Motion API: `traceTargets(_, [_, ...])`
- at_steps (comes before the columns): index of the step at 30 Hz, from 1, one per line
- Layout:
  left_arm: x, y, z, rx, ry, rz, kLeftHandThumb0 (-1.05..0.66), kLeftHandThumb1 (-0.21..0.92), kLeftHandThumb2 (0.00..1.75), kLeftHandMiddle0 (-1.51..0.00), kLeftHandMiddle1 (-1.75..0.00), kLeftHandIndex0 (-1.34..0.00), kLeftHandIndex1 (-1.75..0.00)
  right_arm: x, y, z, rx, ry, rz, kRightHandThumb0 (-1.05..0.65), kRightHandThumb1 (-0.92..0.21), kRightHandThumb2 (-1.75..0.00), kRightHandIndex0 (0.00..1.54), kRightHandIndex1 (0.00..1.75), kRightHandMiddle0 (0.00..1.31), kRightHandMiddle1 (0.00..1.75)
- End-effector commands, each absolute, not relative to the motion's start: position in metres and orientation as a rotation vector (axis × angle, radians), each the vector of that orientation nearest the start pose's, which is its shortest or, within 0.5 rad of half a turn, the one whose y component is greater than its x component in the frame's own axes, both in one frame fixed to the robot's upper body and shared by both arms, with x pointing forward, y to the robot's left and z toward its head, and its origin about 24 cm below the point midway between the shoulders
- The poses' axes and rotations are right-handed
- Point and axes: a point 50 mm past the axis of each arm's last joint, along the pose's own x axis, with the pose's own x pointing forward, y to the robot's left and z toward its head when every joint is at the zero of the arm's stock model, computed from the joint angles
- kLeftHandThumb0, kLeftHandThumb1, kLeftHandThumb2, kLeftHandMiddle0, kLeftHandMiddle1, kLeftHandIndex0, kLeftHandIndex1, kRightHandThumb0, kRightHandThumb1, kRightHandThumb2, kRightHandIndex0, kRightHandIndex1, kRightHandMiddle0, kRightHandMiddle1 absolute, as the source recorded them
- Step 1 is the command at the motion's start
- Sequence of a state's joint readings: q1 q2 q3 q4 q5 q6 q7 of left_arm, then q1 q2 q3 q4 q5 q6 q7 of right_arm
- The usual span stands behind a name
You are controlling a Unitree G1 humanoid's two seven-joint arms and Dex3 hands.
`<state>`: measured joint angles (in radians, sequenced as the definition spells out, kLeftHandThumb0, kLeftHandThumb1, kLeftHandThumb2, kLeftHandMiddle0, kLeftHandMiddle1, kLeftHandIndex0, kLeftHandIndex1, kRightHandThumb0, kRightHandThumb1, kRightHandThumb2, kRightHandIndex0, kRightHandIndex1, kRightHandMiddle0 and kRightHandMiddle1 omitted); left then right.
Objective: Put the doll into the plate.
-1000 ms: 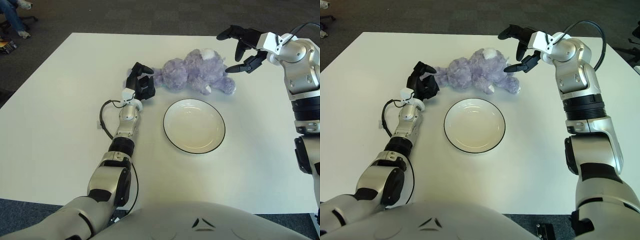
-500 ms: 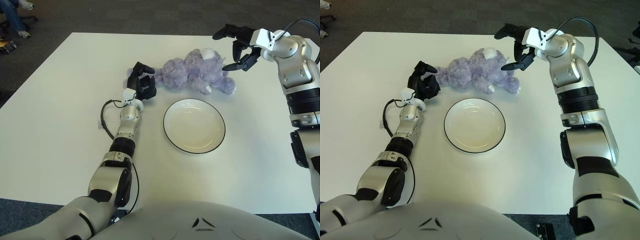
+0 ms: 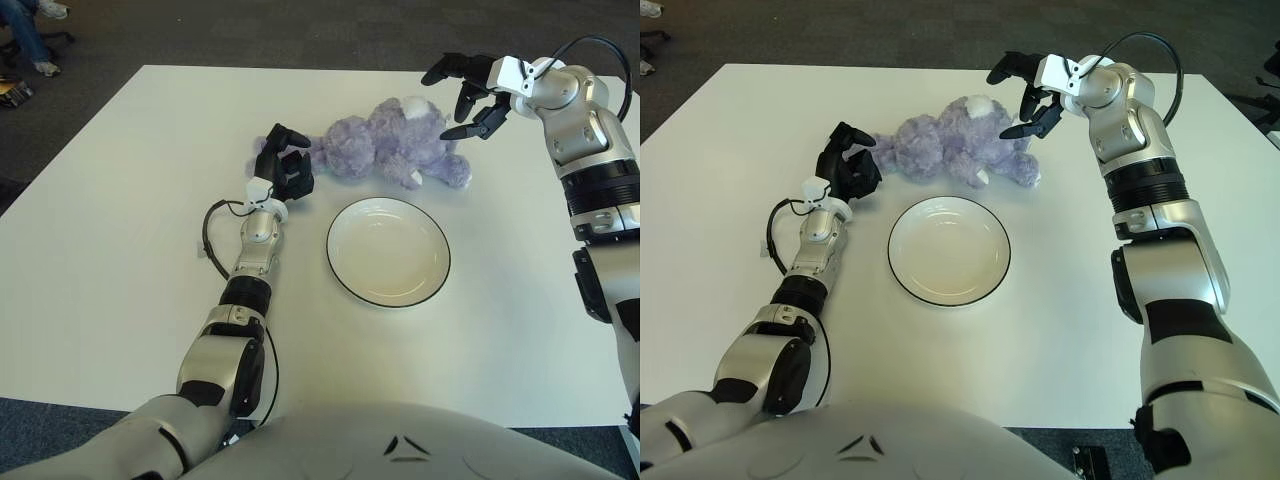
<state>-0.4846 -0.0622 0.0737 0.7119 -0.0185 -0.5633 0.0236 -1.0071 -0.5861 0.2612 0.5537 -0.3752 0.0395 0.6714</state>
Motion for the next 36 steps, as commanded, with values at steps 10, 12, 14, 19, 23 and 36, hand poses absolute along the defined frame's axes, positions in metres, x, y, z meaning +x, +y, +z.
traceTargets(10, [0.316, 0.113, 0.040, -0.106, -0.223, -0.035, -0.40, 0.61, 0.95, -0.97, -1.75, -0.39, -1.75, 0.383, -0.173, 0.233, -1.100, -0.078, 0.507, -0.61, -0.39, -0.80, 0.41, 1.54, 0.00, 0.69])
traceTargets(12, [0.316, 0.113, 0.040, -0.104, -0.224, -0.038, -0.40, 0.61, 0.95, -0.98, -1.75, -0.39, -1.75, 0.380, -0.173, 0.233, -1.102, -0.087, 0.503, -0.64, -0.41, -0.77, 0.42, 1.61, 0.00, 0.65])
traceTargets(14, [0.316, 0.113, 0.040, -0.104, -0.224, -0.039, -0.40, 0.61, 0.95, -0.98, -1.75, -0.39, -1.75, 0.380, -0.172, 0.233, -1.097, -0.089, 0.496, -0.67, -0.43, -0.74, 0.44, 1.69, 0.00, 0.62])
traceTargets(19, [0.315, 0.114, 0.039, -0.106, -0.224, -0.039, -0.40, 0.61, 0.95, -0.97, -1.75, -0.39, -1.75, 0.377, -0.171, 0.233, -1.077, -0.115, 0.473, -0.69, -0.41, -0.70, 0.55, 1.74, 0.00, 0.58])
traceTargets(23, [0.315, 0.114, 0.039, -0.107, -0.224, -0.035, -0.40, 0.61, 0.94, -0.96, -1.75, -0.39, -1.75, 0.376, -0.170, 0.234, -1.085, -0.137, 0.457, -0.70, -0.41, -0.68, 0.77, 1.74, 0.00, 0.58])
traceTargets(36, [0.316, 0.113, 0.040, -0.112, -0.221, -0.025, -0.40, 0.59, 0.97, -0.99, -1.75, -0.40, -1.75, 0.369, -0.169, 0.235, -1.093, -0.200, 0.389, -0.78, -0.48, -0.59, 1.06, 1.75, 0.00, 0.55])
